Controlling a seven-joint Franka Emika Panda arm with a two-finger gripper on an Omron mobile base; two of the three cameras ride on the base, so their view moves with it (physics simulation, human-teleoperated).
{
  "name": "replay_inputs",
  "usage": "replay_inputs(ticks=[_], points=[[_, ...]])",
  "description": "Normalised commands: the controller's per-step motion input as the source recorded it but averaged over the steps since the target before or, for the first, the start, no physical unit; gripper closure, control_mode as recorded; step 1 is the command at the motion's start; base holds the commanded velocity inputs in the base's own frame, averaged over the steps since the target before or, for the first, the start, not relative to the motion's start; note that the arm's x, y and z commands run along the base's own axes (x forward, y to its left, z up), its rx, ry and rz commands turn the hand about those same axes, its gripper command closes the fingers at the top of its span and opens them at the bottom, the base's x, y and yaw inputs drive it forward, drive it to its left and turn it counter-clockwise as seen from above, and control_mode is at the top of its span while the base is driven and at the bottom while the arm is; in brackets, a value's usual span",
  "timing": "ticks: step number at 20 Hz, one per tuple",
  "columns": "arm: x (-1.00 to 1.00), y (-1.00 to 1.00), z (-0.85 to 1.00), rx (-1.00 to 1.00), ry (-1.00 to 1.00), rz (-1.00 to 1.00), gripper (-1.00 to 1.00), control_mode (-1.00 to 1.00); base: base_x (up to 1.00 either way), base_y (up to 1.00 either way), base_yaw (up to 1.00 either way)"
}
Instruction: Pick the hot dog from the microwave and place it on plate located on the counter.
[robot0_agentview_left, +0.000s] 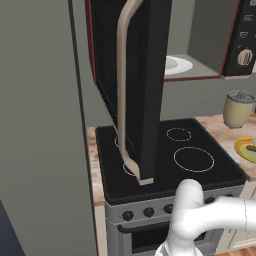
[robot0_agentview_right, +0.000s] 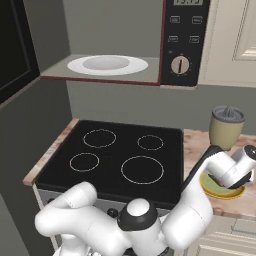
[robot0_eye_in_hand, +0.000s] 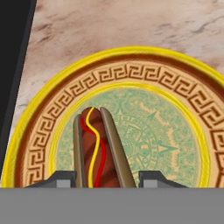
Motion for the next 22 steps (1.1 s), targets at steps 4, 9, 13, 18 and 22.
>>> replay_inputs(ticks=[4,9,13,18,22], points=[[0.01,0.00,-0.26,0.00,0.00,0.00,1.00,-1.00,0.00,0.00,0.00],[0.03,0.00,-0.32,0.00,0.00,0.00,1.00,-1.00,0.00,0.00,0.00],[0.01,0.01,-0.07,0.00,0.00,-0.01,1.00,-1.00,0.00,0.00,0.00],[0.00,0.00,0.00,0.00,0.00,0.00,1.00,-1.00,0.00,0.00,0.00],[0.00,0.00,0.00,0.00,0.00,0.00,-1.00,-1.00,0.00,0.00,0.00]])
